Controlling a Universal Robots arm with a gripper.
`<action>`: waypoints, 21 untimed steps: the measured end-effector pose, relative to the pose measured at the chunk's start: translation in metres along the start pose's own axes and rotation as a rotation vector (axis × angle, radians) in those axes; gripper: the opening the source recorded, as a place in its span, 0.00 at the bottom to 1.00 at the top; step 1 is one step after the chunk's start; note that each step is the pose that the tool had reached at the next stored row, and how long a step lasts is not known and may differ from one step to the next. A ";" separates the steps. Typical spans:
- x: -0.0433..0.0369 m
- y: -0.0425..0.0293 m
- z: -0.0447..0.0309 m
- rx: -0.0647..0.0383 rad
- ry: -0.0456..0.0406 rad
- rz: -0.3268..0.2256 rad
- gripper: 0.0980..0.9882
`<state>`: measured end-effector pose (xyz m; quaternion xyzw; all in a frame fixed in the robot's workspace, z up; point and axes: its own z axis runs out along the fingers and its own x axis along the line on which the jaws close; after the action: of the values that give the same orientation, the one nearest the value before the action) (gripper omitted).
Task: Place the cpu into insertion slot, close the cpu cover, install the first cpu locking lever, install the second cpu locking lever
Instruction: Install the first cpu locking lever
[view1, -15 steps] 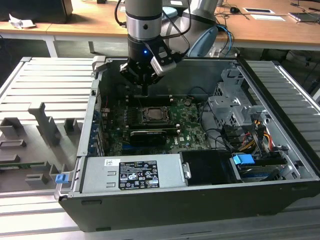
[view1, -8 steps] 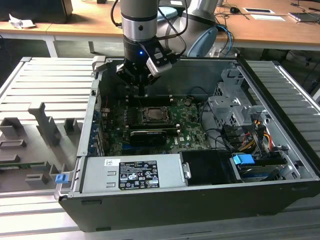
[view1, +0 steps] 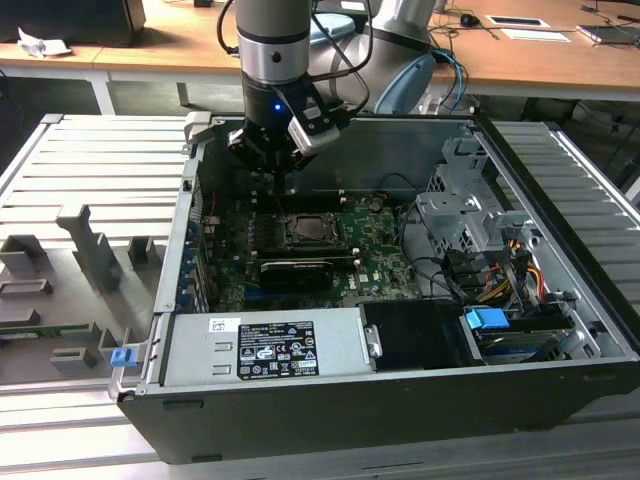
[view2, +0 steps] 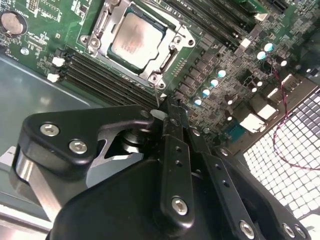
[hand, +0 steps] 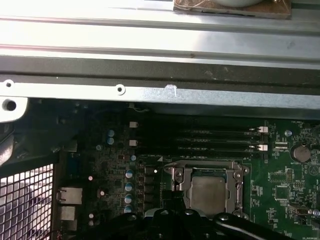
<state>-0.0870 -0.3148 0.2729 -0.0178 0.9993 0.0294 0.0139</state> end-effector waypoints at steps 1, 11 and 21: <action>0.0002 -0.0002 0.0001 0.000 -0.0001 0.000 0.01; 0.0116 -0.0001 -0.0002 0.000 0.0000 0.000 0.01; 0.0244 0.0137 0.0091 0.000 0.0007 -0.012 0.01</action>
<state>-0.1117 -0.3015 0.2639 -0.0236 0.9992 0.0294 0.0137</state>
